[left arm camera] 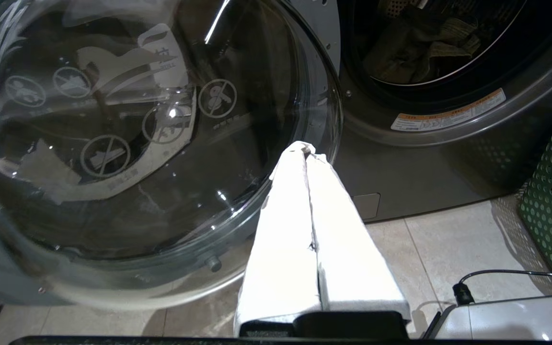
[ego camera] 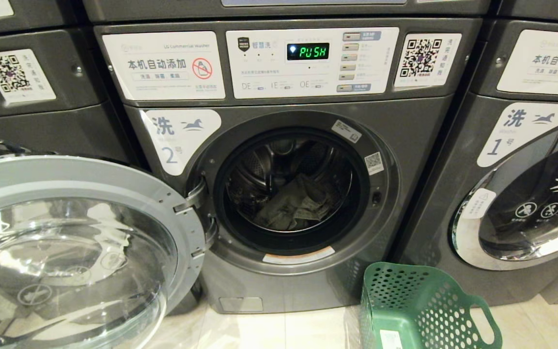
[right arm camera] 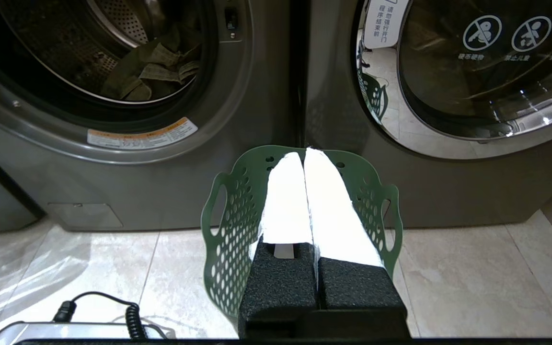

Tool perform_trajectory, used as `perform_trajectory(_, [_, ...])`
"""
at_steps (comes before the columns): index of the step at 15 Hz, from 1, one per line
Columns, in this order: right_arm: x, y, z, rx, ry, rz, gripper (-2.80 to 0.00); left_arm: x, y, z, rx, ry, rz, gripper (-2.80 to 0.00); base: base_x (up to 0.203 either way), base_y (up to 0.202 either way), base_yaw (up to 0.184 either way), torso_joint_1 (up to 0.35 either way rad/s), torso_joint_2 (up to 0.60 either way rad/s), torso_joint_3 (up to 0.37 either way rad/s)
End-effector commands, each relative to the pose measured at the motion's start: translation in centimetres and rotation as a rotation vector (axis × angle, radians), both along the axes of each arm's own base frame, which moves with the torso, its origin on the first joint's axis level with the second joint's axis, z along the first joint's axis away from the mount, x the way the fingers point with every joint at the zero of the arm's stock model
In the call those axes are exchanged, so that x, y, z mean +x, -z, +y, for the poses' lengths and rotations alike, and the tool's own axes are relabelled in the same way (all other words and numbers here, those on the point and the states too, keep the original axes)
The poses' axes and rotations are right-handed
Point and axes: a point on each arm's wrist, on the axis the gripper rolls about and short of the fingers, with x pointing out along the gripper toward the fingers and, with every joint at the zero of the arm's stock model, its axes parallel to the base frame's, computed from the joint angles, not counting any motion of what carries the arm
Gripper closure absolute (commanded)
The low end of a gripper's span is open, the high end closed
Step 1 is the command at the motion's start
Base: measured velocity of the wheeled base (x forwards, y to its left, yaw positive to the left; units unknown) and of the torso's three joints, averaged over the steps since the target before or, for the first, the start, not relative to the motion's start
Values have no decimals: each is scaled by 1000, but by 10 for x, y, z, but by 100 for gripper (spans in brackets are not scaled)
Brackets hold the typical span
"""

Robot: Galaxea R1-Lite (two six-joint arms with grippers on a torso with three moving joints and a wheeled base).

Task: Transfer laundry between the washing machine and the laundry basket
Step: Pick a cloth and place it into the basket

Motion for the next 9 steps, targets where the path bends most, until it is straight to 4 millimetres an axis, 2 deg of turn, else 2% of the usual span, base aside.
perform_trajectory(1, [0, 0, 0, 0, -2, 1, 0, 0, 0, 0, 1, 1, 0, 0, 138, 0, -1, 21, 2, 2])
perform_trajectory(9, [0, 0, 0, -3, -3, 1, 0, 0, 0, 0, 1, 1, 1, 0, 0, 0, 0, 0, 0, 0])
